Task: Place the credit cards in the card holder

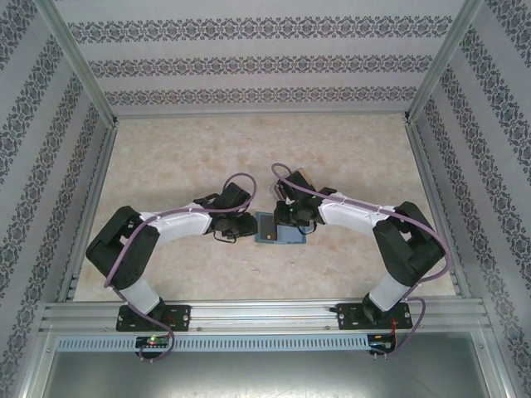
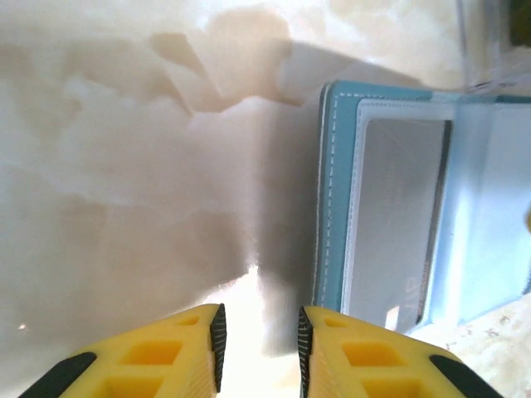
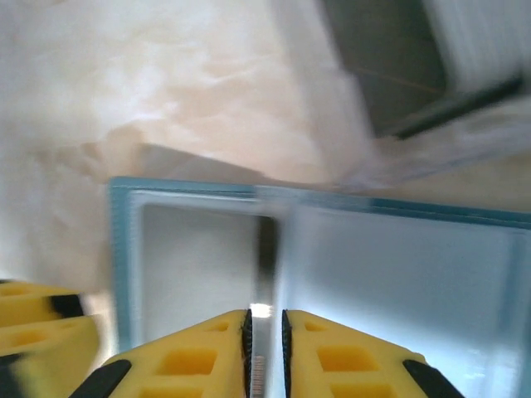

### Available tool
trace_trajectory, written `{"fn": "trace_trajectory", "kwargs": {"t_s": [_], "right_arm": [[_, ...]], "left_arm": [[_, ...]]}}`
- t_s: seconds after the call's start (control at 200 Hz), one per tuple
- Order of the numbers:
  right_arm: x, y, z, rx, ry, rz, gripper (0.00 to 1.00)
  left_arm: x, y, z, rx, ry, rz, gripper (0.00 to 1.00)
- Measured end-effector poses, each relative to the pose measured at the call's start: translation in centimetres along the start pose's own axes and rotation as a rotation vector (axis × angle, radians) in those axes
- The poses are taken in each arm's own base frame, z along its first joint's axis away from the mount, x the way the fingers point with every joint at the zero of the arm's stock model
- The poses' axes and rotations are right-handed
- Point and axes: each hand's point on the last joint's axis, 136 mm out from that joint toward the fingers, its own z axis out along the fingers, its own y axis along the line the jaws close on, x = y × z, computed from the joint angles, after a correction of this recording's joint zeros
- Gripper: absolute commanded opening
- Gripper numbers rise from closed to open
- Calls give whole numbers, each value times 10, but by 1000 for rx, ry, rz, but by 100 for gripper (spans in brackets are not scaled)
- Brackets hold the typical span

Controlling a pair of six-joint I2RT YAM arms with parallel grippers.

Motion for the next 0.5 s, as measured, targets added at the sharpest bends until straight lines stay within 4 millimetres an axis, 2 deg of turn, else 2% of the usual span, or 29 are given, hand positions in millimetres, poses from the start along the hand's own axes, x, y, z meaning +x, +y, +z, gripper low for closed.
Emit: {"fn": "trace_trajectory", "kwargs": {"t_s": [0.09,0.165,0.3,0.405,0.5], "right_arm": [[7,-19,3,48,21,22,18],[12,-27,4,74,34,28,17],[14,-31,5,92,42,30,17],[15,-33,6,96,43,31,17],[17,-34,7,95,43,31,17]], "left_arm": [[-5,-7,-13,23,-33,7,32],[-9,-16,-19,53,-44,14,33],[-19,-51,-26,165,-25,43,31],[-34,-84,-19,255,-9,74,28],[-37,-95,0,284,19,74,27]]}}
